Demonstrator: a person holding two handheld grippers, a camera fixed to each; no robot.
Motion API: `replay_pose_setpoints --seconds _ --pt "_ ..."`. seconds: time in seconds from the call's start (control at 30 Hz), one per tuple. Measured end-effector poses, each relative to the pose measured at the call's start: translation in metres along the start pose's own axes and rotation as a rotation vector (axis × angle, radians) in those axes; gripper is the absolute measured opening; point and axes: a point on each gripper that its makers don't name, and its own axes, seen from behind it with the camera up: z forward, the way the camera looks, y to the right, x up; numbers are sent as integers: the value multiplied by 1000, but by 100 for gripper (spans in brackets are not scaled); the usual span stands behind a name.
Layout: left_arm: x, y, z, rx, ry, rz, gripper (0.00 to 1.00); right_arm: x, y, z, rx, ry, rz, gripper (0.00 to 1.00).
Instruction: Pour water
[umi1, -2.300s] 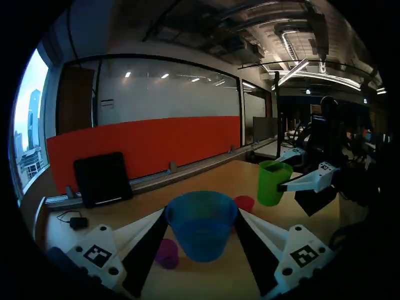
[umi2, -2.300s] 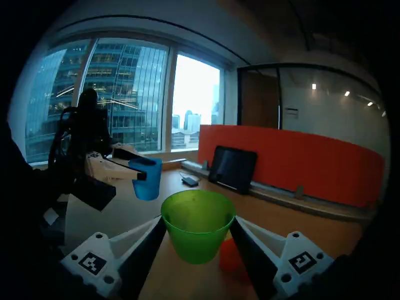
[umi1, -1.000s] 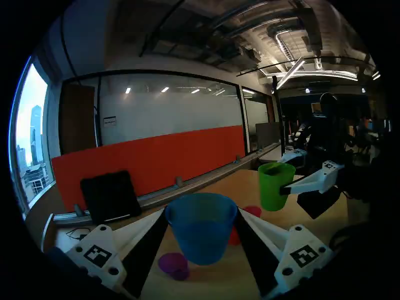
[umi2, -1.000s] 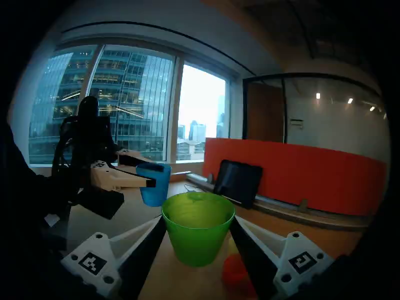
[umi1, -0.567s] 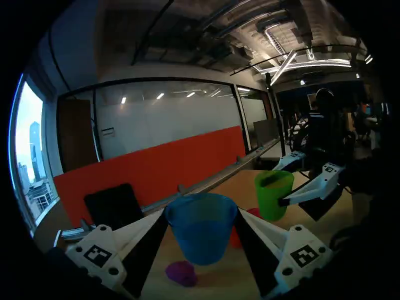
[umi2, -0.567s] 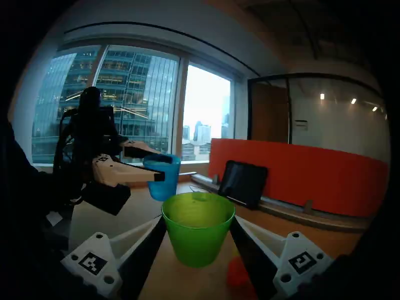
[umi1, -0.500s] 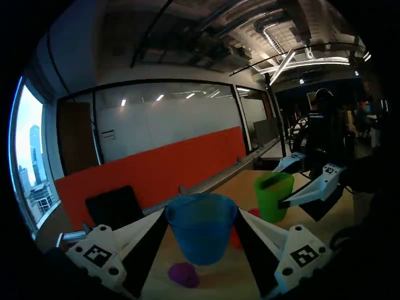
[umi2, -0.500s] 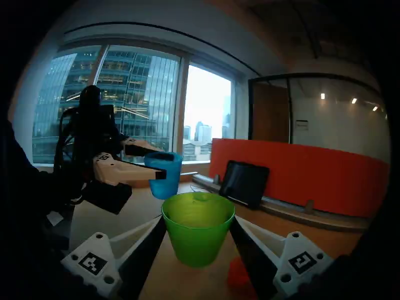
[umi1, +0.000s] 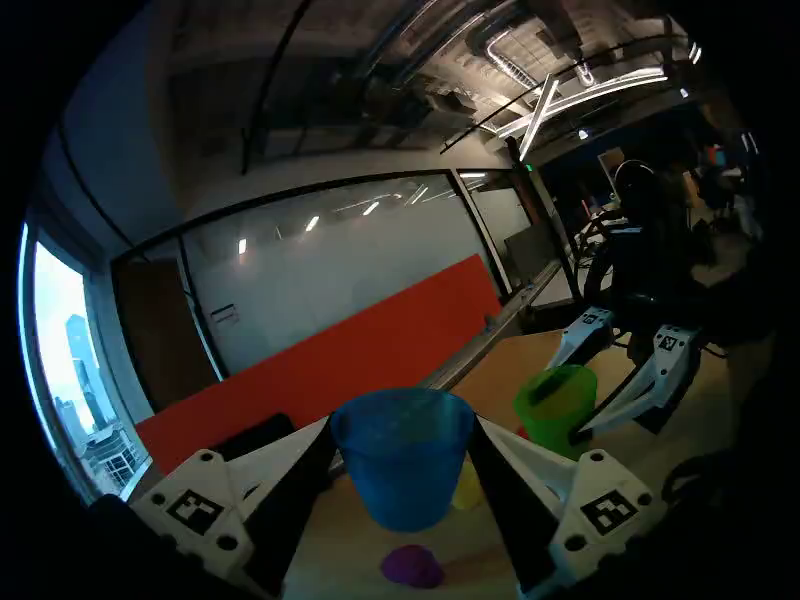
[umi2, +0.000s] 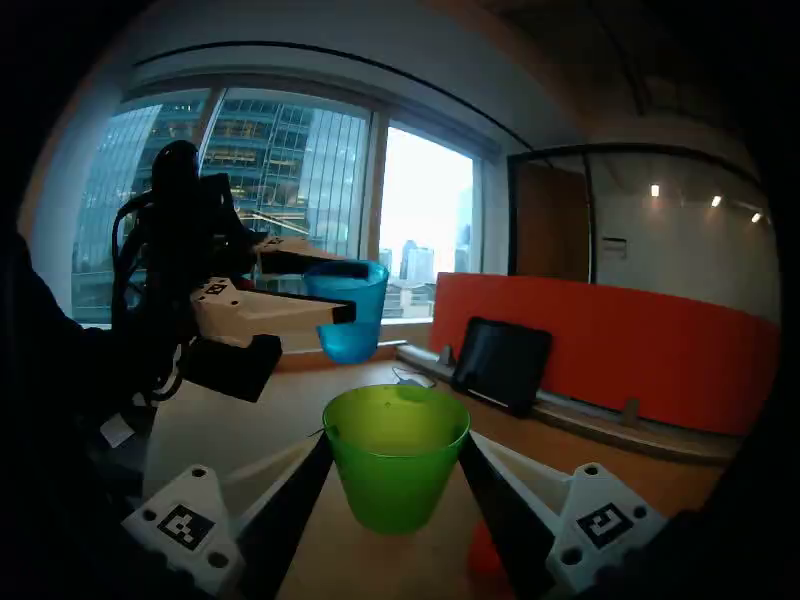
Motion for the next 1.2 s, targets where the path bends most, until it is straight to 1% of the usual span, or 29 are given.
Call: replay_pose_setpoints --seconds 0.17,0.47,0.57,0.77,1.2 --pt "6 -2 3 11 6 57 88 -2 -4 2 9 -3 -1 90" --pt "17 -10 7 38 16 165 88 -5 -10 5 29 -6 0 90" --pt "20 -10 7 41 19 196 88 -6 -11 6 34 -8 -1 90" --pt "26 -10 8 43 22 238 88 -7 -15 10 45 -7 3 90" --pt "40 -6 9 43 38 335 88 -6 -20 17 58 -5 -1 90"
